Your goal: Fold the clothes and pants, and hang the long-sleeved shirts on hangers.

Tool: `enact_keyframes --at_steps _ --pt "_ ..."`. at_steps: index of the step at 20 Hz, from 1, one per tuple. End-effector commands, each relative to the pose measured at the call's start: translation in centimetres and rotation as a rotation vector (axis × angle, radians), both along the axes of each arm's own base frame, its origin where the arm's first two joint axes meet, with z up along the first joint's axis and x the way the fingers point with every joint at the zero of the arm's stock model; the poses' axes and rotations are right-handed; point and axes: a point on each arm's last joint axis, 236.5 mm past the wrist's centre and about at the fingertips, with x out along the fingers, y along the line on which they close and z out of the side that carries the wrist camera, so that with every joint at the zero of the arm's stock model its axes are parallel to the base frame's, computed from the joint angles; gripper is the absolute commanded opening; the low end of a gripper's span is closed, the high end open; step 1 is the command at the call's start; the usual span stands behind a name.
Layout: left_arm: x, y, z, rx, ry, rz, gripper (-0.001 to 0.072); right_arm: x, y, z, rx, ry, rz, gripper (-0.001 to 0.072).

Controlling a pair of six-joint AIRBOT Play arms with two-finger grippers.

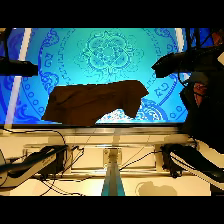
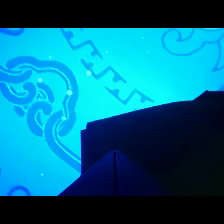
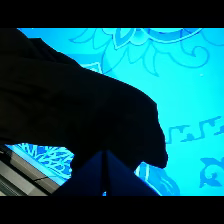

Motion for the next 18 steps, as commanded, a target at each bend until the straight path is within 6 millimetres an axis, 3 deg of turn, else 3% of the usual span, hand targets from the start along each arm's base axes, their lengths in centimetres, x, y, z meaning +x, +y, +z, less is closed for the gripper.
enact_keyframes --at_steps 1,8,13,18 --pt "0.0 0.1 0.0 0.001 -0.001 0.001 0.0017 0.0 0.0 0.0 0.000 0.000 0.000 0.0016" --pt "0.0 0.1 0.0 0.001 -0.001 0.001 0.0017 0.3 0.1 0.2 0.003 -0.013 -0.001 0.0015" --pt "0.0 0.0 0.0 0.001 -0.002 0.001 0.0017 4.9 0.7 4.6 0.100 -0.260 -0.068 0.0016" --pt "0.4 -0.7 0.2 -0.039 -0.015 0.000 0.0017 6.0 0.6 6.0 0.117 -0.335 -0.082 0.0016"
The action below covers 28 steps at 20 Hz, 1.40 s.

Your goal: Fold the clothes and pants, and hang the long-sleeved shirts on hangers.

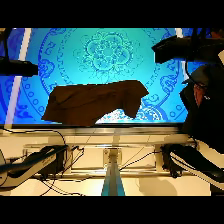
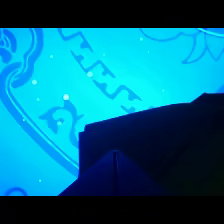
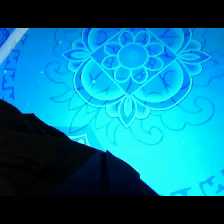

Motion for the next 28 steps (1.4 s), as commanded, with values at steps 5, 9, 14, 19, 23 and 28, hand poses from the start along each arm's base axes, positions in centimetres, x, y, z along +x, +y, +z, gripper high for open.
enact_keyframes --at_steps 5,9,14,19,23,28 --pt "0.5 -0.4 -1.6 -0.037 0.040 -0.002 0.0017 1.7 -8.4 -4.6 -0.364 0.035 -0.105 0.0015" --pt "0.0 -0.3 -2.6 -0.032 0.088 -0.010 0.0022 -2.4 -16.1 -16.1 -0.414 0.418 -0.169 0.0014" --pt "-4.7 10.0 -4.8 0.249 0.275 0.144 0.0302 -8.7 -15.8 -25.3 -0.230 0.698 -0.148 0.0014" --pt "-12.9 13.2 -9.5 -0.074 0.490 0.369 0.0302 -6.5 -13.1 -25.6 -0.087 0.603 -0.143 0.0014" --pt "-16.1 10.4 -14.1 -0.398 0.538 0.409 0.0678 -4.8 -13.4 -25.2 -0.079 0.540 -0.178 0.0015" --pt "-19.5 7.4 -19.6 -0.483 0.687 0.358 0.0636 -3.2 -14.1 -24.7 -0.082 0.471 -0.215 0.0015"
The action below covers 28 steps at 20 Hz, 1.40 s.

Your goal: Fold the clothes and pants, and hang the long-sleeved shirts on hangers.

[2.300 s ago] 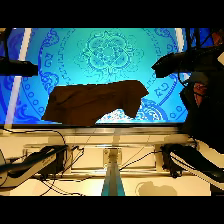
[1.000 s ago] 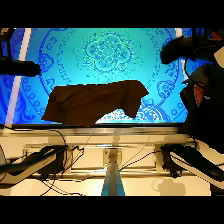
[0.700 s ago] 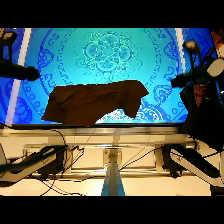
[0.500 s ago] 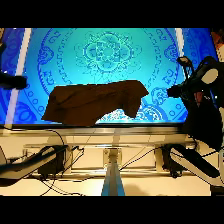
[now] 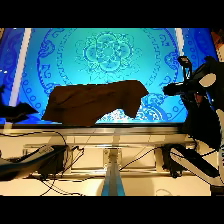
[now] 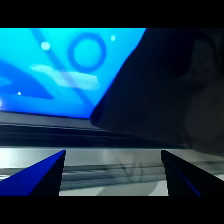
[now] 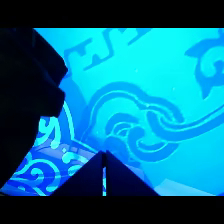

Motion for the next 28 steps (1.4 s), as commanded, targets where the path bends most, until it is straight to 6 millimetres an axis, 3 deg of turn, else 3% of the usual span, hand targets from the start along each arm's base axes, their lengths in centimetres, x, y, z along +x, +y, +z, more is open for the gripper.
enact_keyframes --at_steps 1,2,3,5,7,10,12,15,16,19,22,23,25,28 --pt "-1.6 -2.3 -3.3 -0.117 0.044 0.018 0.0636 1.5 -0.4 0.4 -0.008 -0.063 -0.030 0.0015" --pt "-1.7 -2.6 -3.8 -0.136 0.055 0.025 0.0633 1.8 -0.6 0.6 -0.011 -0.076 -0.035 0.0015" --pt "-1.6 -2.9 -4.4 -0.156 0.062 0.034 0.0580 2.1 -0.7 0.6 -0.014 -0.087 -0.040 0.0015" --pt "-0.5 -3.1 -5.1 -0.188 0.046 0.072 0.0572 2.5 -0.9 0.8 -0.019 -0.105 -0.048 0.0015" --pt "1.5 -2.8 -5.6 -0.189 -0.015 0.132 0.0570 2.9 -1.1 1.0 -0.024 -0.123 -0.056 0.0015" --pt "4.0 -1.5 -5.9 -0.148 -0.097 0.205 0.0499 3.1 -1.2 1.1 -0.028 -0.135 -0.062 0.0015" --pt "4.3 -1.9 -6.0 -0.141 -0.109 0.172 0.0377 3.3 -1.3 1.2 -0.030 -0.144 -0.066 0.0015" --pt "4.7 -3.0 -6.0 -0.134 -0.133 0.077 0.0064 3.2 -1.4 1.1 -0.037 -0.140 -0.062 0.0015" --pt "4.8 -3.5 -5.9 -0.135 -0.132 0.058 0.0017 2.9 -1.4 0.8 -0.043 -0.127 -0.055 0.0014" --pt "5.2 -5.2 -5.9 -0.141 -0.127 -0.008 0.0016 -0.1 -1.0 -1.6 -0.049 -0.009 0.002 0.0013" --pt "5.5 -6.8 -5.9 -0.145 -0.123 -0.068 0.0016 -4.8 1.9 -4.5 0.042 0.121 0.118 0.0014" --pt "5.6 -7.2 -5.9 -0.146 -0.121 -0.083 0.0017 -5.4 3.1 -5.1 0.101 0.129 0.114 0.0032" --pt "5.7 -7.9 -5.9 -0.148 -0.119 -0.109 0.0017 -4.6 5.1 -5.5 0.221 0.082 0.027 0.0466" --pt "5.8 -8.7 -5.9 -0.149 -0.117 -0.140 0.0016 -0.7 4.5 -5.0 0.292 -0.050 -0.167 0.0484"
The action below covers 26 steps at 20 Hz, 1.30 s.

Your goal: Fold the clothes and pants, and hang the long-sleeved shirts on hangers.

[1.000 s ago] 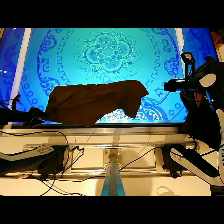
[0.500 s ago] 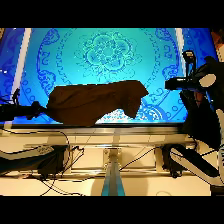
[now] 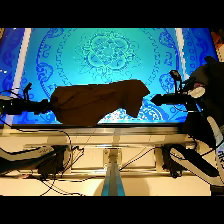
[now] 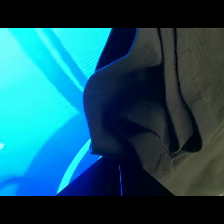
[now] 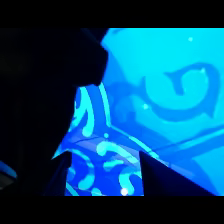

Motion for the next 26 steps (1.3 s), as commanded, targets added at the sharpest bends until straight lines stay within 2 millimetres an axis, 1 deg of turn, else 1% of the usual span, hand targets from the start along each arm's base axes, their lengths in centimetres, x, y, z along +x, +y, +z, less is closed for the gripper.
enact_keyframes --at_steps 1,2,4,6,8,10,12,13,15,16,17,18,19,20,21,23,25,26 --pt "0.1 -1.1 0.0 -0.002 -0.001 -0.040 0.0017 3.6 0.0 0.4 0.103 -0.102 -0.209 0.0485" --pt "0.2 -1.3 0.0 -0.001 -0.001 -0.046 0.0016 4.3 -0.5 0.1 0.105 -0.109 -0.251 0.0486" --pt "0.2 -1.4 0.0 -0.001 -0.001 -0.050 0.0016 4.9 -0.9 -1.2 0.119 -0.082 -0.302 0.0492" --pt "0.2 -1.4 0.0 -0.001 -0.001 -0.050 0.0016 5.2 -0.4 -2.3 0.166 -0.041 -0.336 0.0492" --pt "0.2 -1.4 0.0 -0.001 -0.001 -0.050 0.0017 6.0 0.4 -2.4 0.229 -0.041 -0.361 0.0492" --pt "0.2 -1.4 0.0 -0.001 -0.001 -0.050 0.0016 6.3 1.8 -2.4 0.274 -0.039 -0.355 0.0491" --pt "0.2 -1.4 0.0 -0.002 -0.001 -0.050 0.0016 5.9 3.9 -2.3 0.280 -0.043 -0.295 0.0489" --pt "0.2 -1.4 0.0 -0.002 0.000 -0.050 0.0016 5.8 5.1 -1.9 0.292 -0.053 -0.258 0.0480" --pt "0.1 -1.5 0.1 -0.005 0.002 -0.051 0.0016 5.8 7.4 -0.5 0.315 -0.078 -0.167 0.0448" --pt "0.1 -1.5 0.1 -0.005 0.002 -0.051 0.0016 5.9 8.4 0.5 0.327 -0.099 -0.118 0.0440" --pt "0.1 -1.5 0.1 -0.005 0.002 -0.051 0.0017 6.3 9.3 1.6 0.337 -0.127 -0.070 0.0386" --pt "0.1 -1.5 0.1 -0.005 0.002 -0.051 0.0017 6.8 9.8 2.6 0.342 -0.155 -0.039 0.0266" --pt "0.1 -1.5 0.1 -0.006 0.002 -0.051 0.0016 7.6 10.0 3.7 0.347 -0.183 -0.026 0.0121" --pt "0.1 -1.6 0.2 -0.013 0.002 -0.050 0.0016 8.5 10.0 4.9 0.348 -0.215 -0.020 0.0018" --pt "0.3 -1.8 0.3 -0.022 -0.002 -0.044 0.0016 9.4 10.0 6.0 0.345 -0.248 -0.013 0.0016" --pt "1.0 -2.4 1.3 -0.063 -0.021 -0.027 0.0016 11.2 10.0 8.7 0.339 -0.321 0.007 0.0015" --pt "2.2 -2.9 3.2 -0.114 -0.052 -0.032 0.0016 12.9 9.8 12.4 0.317 -0.421 0.039 0.0015" --pt "3.1 -2.9 4.6 -0.132 -0.081 -0.040 0.0016 13.7 9.7 14.6 0.296 -0.479 0.060 0.0015"
